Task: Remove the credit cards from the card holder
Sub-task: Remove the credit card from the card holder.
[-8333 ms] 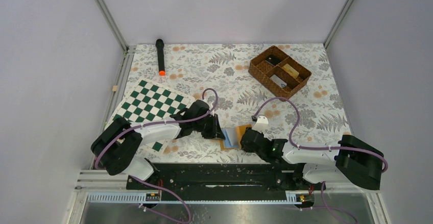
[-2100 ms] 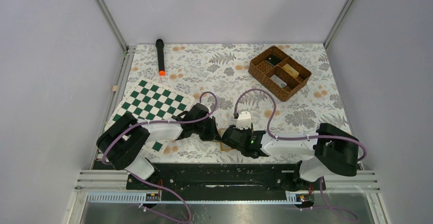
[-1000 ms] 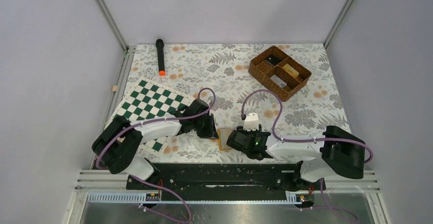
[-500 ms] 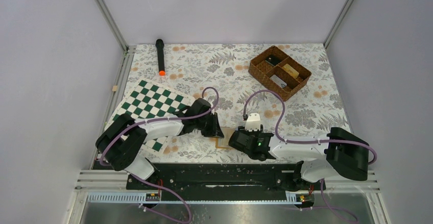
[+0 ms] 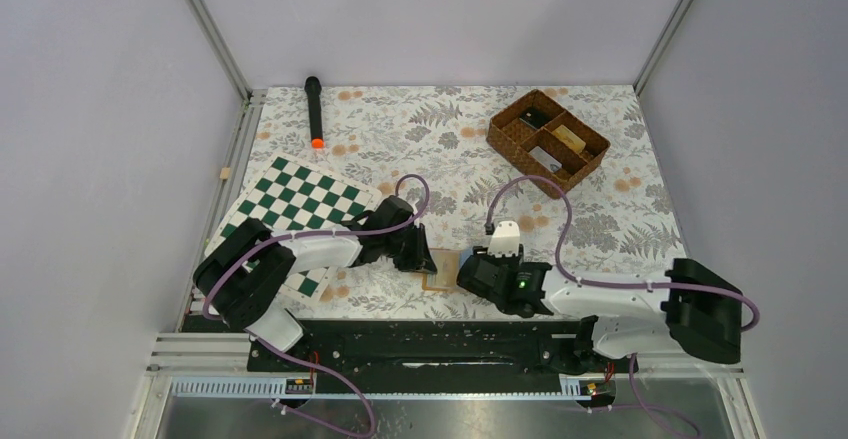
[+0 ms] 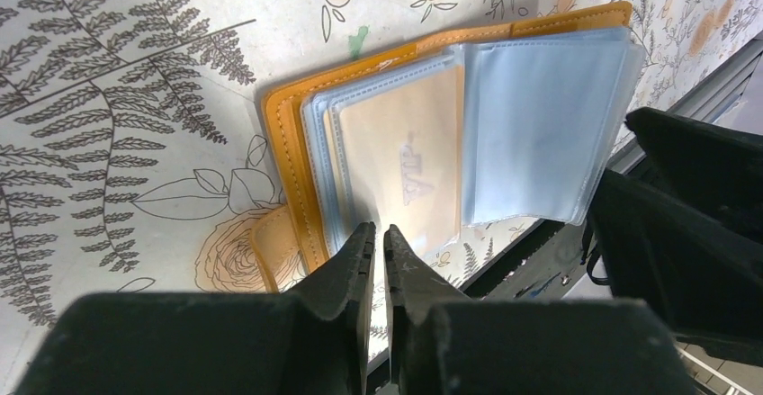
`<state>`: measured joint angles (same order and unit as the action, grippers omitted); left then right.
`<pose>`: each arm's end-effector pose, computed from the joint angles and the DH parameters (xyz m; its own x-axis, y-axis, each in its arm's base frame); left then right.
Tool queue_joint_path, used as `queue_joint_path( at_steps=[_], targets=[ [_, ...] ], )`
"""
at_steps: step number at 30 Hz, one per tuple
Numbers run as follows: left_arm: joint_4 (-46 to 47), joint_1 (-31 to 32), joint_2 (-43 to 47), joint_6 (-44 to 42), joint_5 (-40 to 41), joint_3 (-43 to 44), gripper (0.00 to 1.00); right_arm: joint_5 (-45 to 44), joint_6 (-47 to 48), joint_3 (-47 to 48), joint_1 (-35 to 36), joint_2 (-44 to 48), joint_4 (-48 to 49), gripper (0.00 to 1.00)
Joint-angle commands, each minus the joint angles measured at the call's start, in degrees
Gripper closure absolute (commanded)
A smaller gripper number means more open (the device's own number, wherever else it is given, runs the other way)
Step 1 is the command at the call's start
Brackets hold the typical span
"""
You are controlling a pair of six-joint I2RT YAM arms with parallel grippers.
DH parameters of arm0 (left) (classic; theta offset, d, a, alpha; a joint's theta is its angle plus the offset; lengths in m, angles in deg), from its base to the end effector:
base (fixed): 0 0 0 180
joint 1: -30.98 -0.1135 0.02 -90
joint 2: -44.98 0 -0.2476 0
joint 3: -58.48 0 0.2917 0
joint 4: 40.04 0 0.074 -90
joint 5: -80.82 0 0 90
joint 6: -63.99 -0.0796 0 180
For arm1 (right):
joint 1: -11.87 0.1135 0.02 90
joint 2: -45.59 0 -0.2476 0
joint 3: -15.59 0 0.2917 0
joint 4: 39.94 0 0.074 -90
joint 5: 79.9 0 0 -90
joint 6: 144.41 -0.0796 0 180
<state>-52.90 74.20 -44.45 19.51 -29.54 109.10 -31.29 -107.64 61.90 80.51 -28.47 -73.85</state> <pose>0.2266 -0.2510 0.0617 -0.9708 -0.0056 -0.2398 0.1521 0.7584 -0.6337 0.1487 0.2357 0.0981 -0.6600 -0.0376 -0.7503 -0.0930 0.9952 0.0319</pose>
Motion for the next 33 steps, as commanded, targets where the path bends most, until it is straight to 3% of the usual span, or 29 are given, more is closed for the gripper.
queue_joint_path(
  at_steps=[1,6,13,15,18,19,28,33],
  targets=[
    [2.91,0.14,0.21,-0.25,0.19,-0.70,0.91,-1.50,-0.72,2.95,-0.17,7.38,-5.17,0.38],
    [2.30,0.27,0.64,-0.34,0.32,-0.49,0.91,1.97,1.88,5.77,-0.17,15.46,-5.88,0.37],
    [2.22,0.26,0.97,-0.22,0.62,-0.95,0.91,13.62,7.10,5.39,-0.15,15.90,10.39,0.58],
    [1.89,0.20,1.59,0.11,1.05,-1.32,0.91,13.58,6.70,5.94,-0.10,12.67,11.38,0.56],
    [1.10,0.12,3.10,0.47,1.90,-1.88,0.91,11.95,5.77,6.33,-0.10,7.53,12.19,0.35],
    [1.08,0.15,3.17,0.34,1.29,-1.72,0.91,11.66,5.85,6.06,-0.14,6.32,12.85,0.34],
    [-1.29,0.07,2.80,-0.25,0.10,-1.06,0.90,12.69,7.38,1.97,-2.05,-0.55,20.01,0.32],
    [-1.71,0.11,2.64,-0.51,0.68,-1.04,0.91,15.07,6.37,-2.32,-4.87,-2.64,24.45,0.48]
  ],
)
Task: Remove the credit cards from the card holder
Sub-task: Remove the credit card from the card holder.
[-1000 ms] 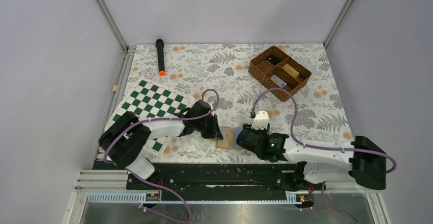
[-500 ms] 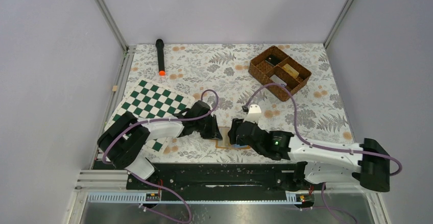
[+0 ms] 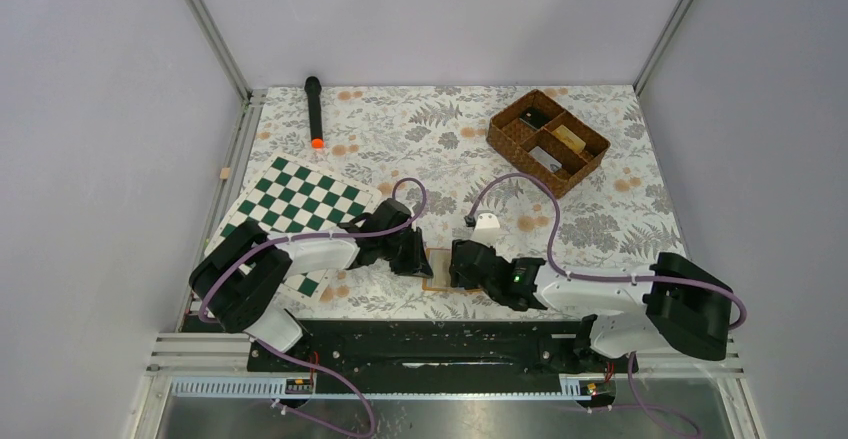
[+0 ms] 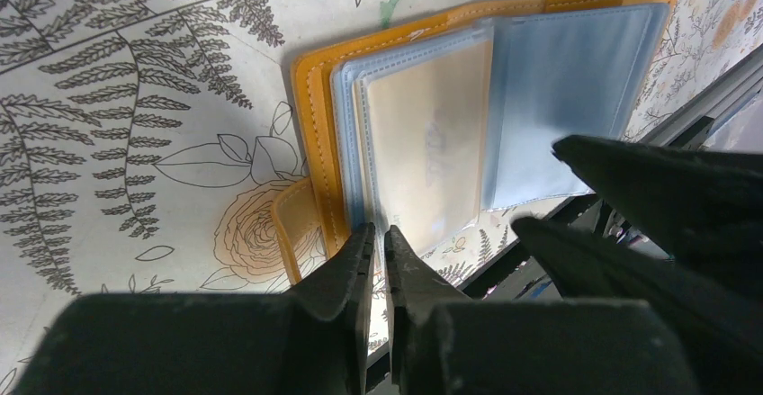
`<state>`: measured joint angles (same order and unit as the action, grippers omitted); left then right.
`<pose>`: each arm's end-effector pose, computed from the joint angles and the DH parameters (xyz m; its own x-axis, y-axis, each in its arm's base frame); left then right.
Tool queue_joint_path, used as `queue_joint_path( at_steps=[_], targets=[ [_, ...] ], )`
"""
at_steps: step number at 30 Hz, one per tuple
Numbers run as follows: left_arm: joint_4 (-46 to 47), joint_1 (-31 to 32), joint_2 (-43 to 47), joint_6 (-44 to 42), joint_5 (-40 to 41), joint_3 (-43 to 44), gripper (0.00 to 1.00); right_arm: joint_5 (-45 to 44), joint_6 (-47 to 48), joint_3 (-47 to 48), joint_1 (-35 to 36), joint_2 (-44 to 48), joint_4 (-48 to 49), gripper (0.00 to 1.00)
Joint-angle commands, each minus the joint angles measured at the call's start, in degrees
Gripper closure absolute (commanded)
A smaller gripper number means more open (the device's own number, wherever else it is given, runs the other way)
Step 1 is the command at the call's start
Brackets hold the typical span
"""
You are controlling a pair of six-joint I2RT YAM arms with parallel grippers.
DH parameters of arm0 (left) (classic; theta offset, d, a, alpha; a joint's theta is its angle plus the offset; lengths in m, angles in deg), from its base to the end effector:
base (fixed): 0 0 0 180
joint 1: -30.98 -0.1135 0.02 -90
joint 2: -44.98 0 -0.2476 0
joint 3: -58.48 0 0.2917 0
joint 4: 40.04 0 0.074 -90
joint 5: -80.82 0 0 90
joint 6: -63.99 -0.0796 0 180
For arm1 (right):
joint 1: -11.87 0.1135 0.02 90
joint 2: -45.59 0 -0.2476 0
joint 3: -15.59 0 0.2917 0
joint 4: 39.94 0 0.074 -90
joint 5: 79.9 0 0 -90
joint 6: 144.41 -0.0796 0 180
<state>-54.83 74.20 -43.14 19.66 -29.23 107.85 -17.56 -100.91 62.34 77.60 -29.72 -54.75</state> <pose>0.2202 -0.2444 0.0587 -0.9759 -0.0050 -0.2180 0.1340 0.7749 -0.6178 0.1646 0.2751 0.1143 -0.6794 0.0563 -0.7316 -0.2556 0.9165 0.3079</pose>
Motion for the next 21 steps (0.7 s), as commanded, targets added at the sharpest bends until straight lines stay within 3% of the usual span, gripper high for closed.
queue_joint_path(
  at_steps=[1,12,21],
  targets=[
    [0.17,0.03,1.22,-0.79,0.30,0.28,0.90,1.56,-0.47,-3.44,-2.33,-1.67,6.03,0.49],
    [-0.93,0.03,0.79,-1.10,2.11,0.04,0.91,2.78,-4.40,-9.94,-3.68,-4.10,9.37,0.66],
    [-1.71,0.04,1.22,-0.80,3.85,-0.31,0.92,2.44,-4.88,-11.77,-3.74,-2.65,9.79,0.69]
  ],
)
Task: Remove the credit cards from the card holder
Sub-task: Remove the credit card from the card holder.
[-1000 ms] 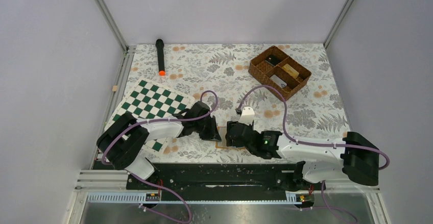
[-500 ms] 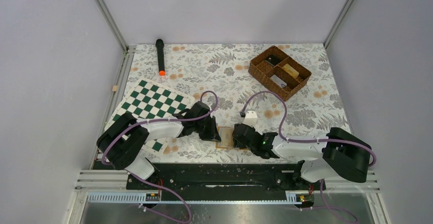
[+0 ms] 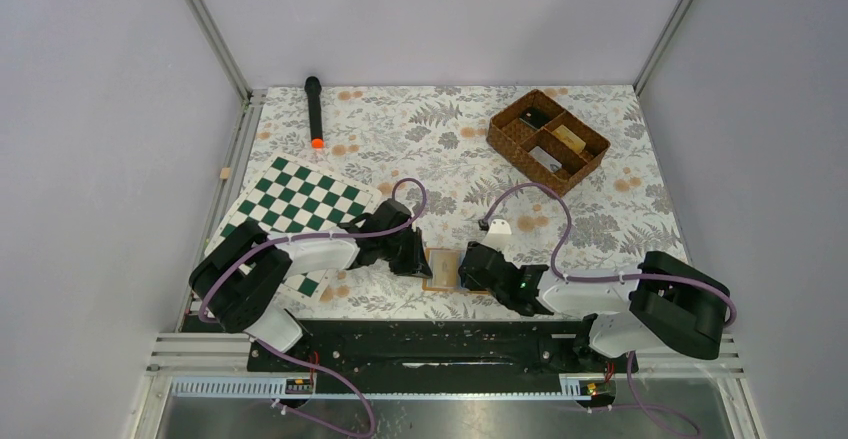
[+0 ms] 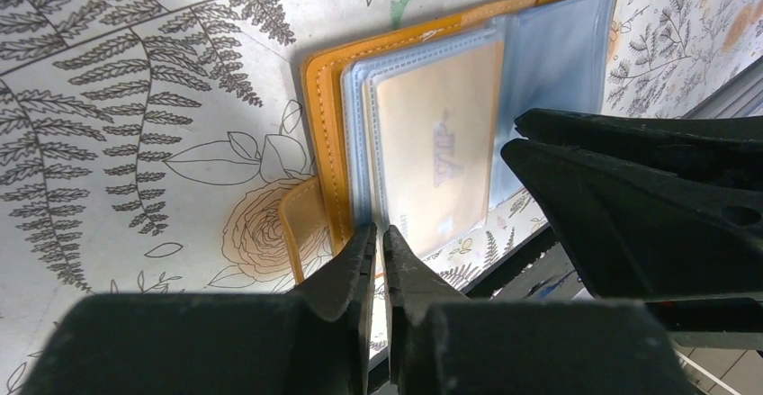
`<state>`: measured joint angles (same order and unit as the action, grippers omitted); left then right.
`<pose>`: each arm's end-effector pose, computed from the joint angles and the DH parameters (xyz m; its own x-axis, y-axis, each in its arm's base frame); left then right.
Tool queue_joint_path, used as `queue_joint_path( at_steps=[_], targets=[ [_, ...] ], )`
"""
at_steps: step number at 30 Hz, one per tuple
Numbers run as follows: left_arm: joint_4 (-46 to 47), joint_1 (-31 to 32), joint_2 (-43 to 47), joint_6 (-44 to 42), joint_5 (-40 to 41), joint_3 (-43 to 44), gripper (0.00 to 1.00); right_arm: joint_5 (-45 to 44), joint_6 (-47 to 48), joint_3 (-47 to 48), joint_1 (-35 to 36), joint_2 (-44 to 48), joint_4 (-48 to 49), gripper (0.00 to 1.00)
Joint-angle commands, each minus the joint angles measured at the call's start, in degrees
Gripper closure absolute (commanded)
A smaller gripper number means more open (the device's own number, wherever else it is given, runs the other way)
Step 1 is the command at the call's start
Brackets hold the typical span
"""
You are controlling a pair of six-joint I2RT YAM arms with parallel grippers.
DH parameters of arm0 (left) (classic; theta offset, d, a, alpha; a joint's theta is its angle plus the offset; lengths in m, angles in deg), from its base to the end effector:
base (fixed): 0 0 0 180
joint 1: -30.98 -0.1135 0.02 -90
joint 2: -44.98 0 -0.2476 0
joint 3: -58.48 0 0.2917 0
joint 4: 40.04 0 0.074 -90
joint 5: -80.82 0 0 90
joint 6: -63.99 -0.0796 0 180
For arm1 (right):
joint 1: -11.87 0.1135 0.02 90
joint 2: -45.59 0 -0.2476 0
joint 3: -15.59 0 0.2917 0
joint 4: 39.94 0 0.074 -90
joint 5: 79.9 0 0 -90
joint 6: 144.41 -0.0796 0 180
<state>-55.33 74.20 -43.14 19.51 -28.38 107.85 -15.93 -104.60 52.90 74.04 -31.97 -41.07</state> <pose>0.2203 -0.2430 0.0576 -0.9751 -0.0083 -0.2215 0.1309 0.7850 -0.6055 0.1702 0.2477 0.0706 -0.6899 0.1717 -0.7032 -0.1733 0.9041 0.3907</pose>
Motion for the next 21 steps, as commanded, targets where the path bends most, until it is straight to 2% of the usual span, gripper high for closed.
queue_joint_path(
  at_steps=[1,5,11,16,21],
  targets=[
    [-1.31,0.07,1.20,-0.69,2.84,-0.31,0.92,0.70,-1.17,-2.39,-0.25,-0.26,-3.89,0.69],
    [-0.26,0.08,1.67,-0.42,1.48,-0.48,0.91,0.79,-1.12,-2.47,-0.21,0.21,-3.68,0.69],
    [3.10,0.09,5.41,1.30,-1.81,-1.95,0.79,1.02,-0.91,-2.34,-0.23,0.42,-3.62,0.69],
    [6.72,0.11,8.43,2.37,-2.33,-3.20,0.76,1.08,-0.72,-2.42,-0.27,1.00,-3.62,0.70],
    [10.27,0.04,7.32,2.39,-3.35,-3.50,0.74,1.19,-0.64,-2.27,-0.19,0.96,-3.55,0.70]
  ],
)
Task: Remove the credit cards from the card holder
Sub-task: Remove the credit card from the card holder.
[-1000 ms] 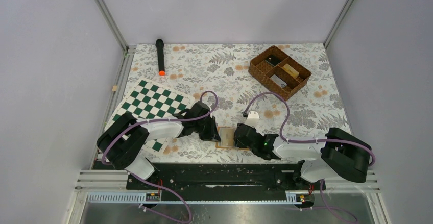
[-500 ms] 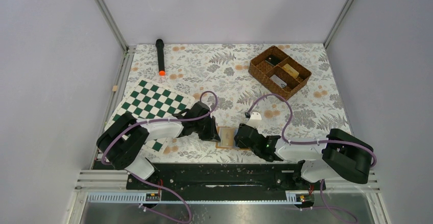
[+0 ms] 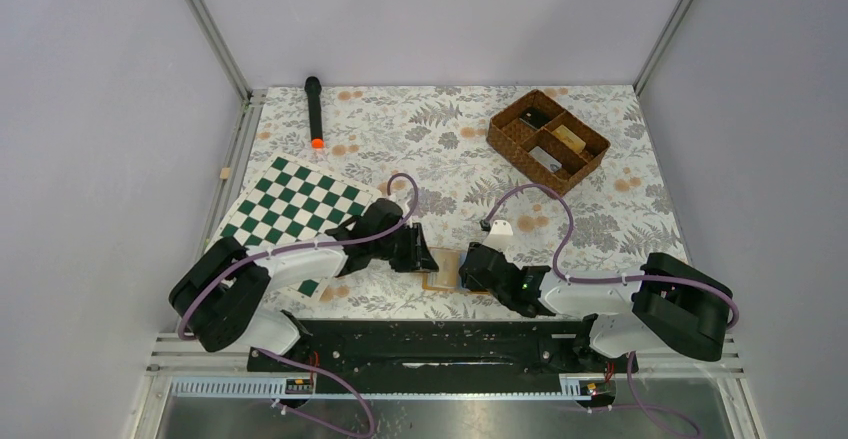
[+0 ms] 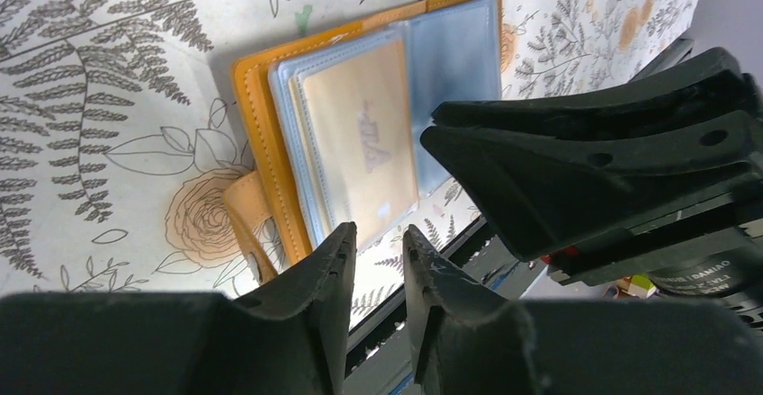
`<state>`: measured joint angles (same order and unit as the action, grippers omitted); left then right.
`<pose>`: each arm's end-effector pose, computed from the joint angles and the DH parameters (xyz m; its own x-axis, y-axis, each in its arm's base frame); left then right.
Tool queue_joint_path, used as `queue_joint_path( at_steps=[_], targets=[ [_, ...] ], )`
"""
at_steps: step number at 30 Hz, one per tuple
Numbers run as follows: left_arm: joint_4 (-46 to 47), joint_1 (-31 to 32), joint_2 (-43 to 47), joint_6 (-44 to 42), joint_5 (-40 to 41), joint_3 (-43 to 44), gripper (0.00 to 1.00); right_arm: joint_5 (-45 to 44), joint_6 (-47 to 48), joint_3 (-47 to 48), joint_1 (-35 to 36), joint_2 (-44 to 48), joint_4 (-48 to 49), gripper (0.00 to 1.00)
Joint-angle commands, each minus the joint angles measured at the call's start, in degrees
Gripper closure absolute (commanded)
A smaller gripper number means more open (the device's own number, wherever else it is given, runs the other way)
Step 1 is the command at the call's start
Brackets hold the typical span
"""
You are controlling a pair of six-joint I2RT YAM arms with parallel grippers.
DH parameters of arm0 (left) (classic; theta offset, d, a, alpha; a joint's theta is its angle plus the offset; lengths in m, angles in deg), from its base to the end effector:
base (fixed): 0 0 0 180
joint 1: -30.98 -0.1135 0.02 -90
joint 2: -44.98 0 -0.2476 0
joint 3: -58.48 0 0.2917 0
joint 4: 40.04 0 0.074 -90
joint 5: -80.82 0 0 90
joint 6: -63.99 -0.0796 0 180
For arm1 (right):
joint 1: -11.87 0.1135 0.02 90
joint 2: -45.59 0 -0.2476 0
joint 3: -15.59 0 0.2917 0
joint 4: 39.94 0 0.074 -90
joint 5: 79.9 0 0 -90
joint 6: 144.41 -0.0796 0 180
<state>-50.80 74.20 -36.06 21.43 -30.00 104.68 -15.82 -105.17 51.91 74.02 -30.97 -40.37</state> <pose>0.2172 -0.2430 0.0854 -0.9571 -0.0453 -0.2862 0.1720 0.7059 -0.6871 0.1688 0.2451 0.0710 -0.6885 0.1880 -0.7004 -0.1693 0.8975 0.4072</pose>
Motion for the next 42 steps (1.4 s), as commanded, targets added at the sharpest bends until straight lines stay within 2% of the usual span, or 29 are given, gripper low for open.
queue_joint_path(
  at_steps=[1,14,22,42],
  targets=[
    [6.41,0.03,-0.27,0.45,-1.83,-0.35,0.73,1.12,-0.06,-1.27,-0.16,-0.08,-4.16,0.70],
    [8.34,0.06,-3.95,-0.63,-0.30,-0.57,0.71,0.85,0.14,-1.43,-0.14,0.87,-4.15,0.70],
    [7.13,0.06,-4.12,-1.97,1.24,-0.56,0.60,0.87,0.22,-1.33,-0.15,0.69,-4.15,0.71],
    [11.09,0.08,-6.65,-1.32,-1.97,-0.33,0.61,0.77,0.48,-0.98,-0.20,0.94,-4.68,0.71]
  ],
)
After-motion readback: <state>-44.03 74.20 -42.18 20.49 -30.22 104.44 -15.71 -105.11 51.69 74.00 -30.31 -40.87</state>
